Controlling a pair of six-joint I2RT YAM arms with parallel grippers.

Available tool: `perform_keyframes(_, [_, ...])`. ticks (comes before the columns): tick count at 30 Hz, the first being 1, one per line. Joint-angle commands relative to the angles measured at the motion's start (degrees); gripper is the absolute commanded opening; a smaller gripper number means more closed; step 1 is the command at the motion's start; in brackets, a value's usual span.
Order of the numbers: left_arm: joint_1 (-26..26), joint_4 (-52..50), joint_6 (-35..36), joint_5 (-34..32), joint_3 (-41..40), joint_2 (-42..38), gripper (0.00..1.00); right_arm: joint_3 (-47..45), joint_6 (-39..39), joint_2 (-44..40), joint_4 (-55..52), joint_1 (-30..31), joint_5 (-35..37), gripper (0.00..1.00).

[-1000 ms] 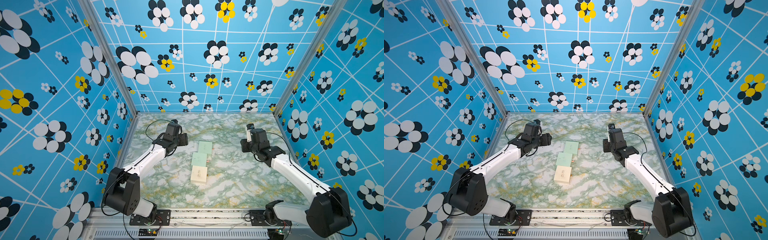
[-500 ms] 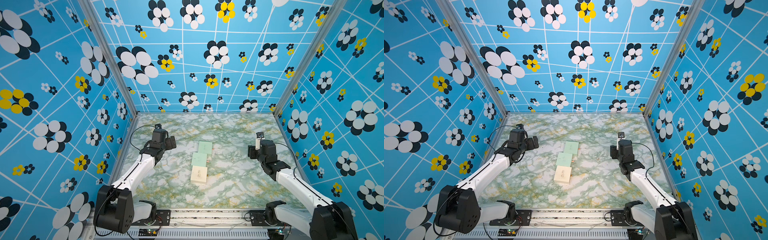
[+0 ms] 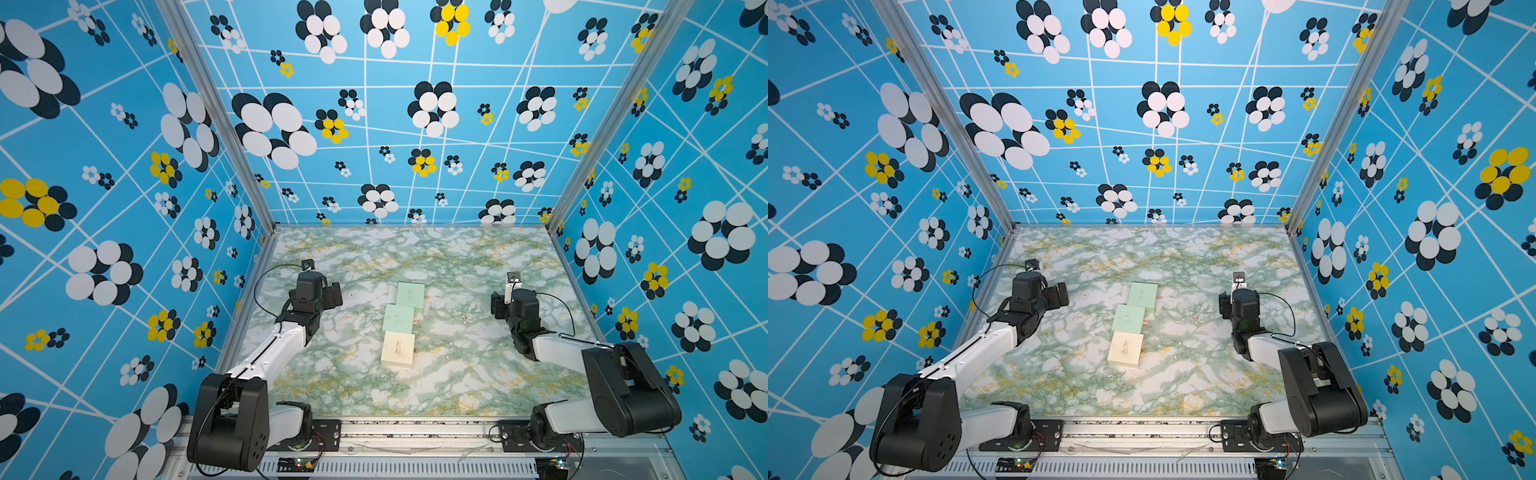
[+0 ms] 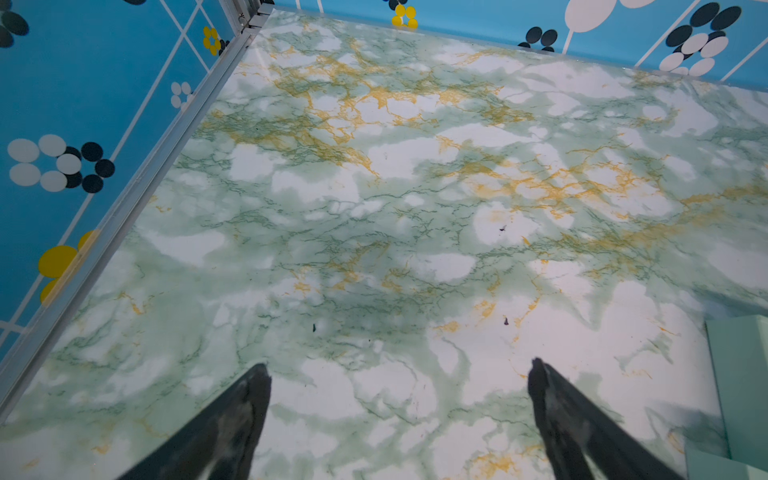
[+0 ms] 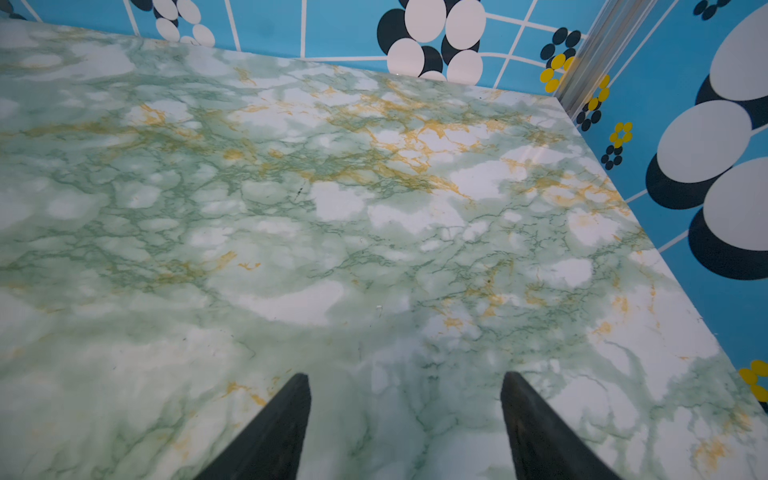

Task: Take out the earrings from the drawer-style jewelry box
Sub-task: Reset both arms

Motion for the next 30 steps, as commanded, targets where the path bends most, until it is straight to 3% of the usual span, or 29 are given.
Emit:
perform_keyframes(1, [1.3, 6.6, 2.9, 1.5, -1.3, 0.0, 0.99, -1.0, 0.7, 3.4, 11.9, -2.2, 1.4, 0.76])
perform_keyframes(4, [1.7, 11.2, 5.5, 0.8, -3.0, 0.5, 0.99, -2.5, 4.3, 5.5, 14.4, -6.8, -2.8, 0.76])
perform_keyframes(5, [1.8, 12.8, 6.1, 0.7, -3.5, 0.7, 0.99, -3.4, 4.0, 7.3, 19.4, -7.0, -2.9, 0.76])
perform_keyframes(7, [2.6, 16.5, 6.7, 1.0, -5.0, 1.7, 0.99, -2.3, 4.1, 5.2, 14.1, -7.0, -3.4, 0.76])
perform_keyframes(9, [3.1, 16.8, 6.8, 1.3, -5.2, 2.2, 0.99, -3.0, 4.0, 6.6, 17.2, -7.0, -3.4, 0.78])
perform_keyframes(11, [3.4, 19.5, 7.4, 1.6, -6.0, 3.0, 0.99, -3.0, 4.1, 6.2, 17.0, -7.0, -2.9, 0.84])
perform_keyframes(12, [3.6, 21.9, 8.0, 1.6, -6.8, 3.7, 0.99, -2.9, 4.2, 6.4, 17.0, -7.0, -2.8, 0.98])
perform_keyframes(13, [3.7, 24.5, 8.6, 2.0, -7.5, 4.6, 0.99, -3.2, 4.0, 6.7, 18.2, -7.0, -2.8, 1.00])
perform_keyframes(19, [4.7, 41.3, 10.9, 5.2, -11.0, 14.6, 0.99, -3.3, 4.1, 6.6, 18.0, -7.0, -2.6, 1.00])
perform_keyframes(21, [4.5, 40.8, 10.7, 5.7, -12.0, 13.7, 0.99, -3.3, 4.2, 6.6, 18.1, -7.0, -2.1, 1.00])
perform_keyframes(24, [4.5, 48.9, 11.5, 6.0, -14.5, 16.7, 0.99, -3.6, 4.2, 6.5, 18.7, -7.0, -2.1, 1.00])
perform_keyframes(30, [4.5, 47.0, 11.1, 6.2, -14.2, 16.1, 0.99, -6.4, 5.5, 6.7, 24.0, -6.9, 1.7, 1.00])
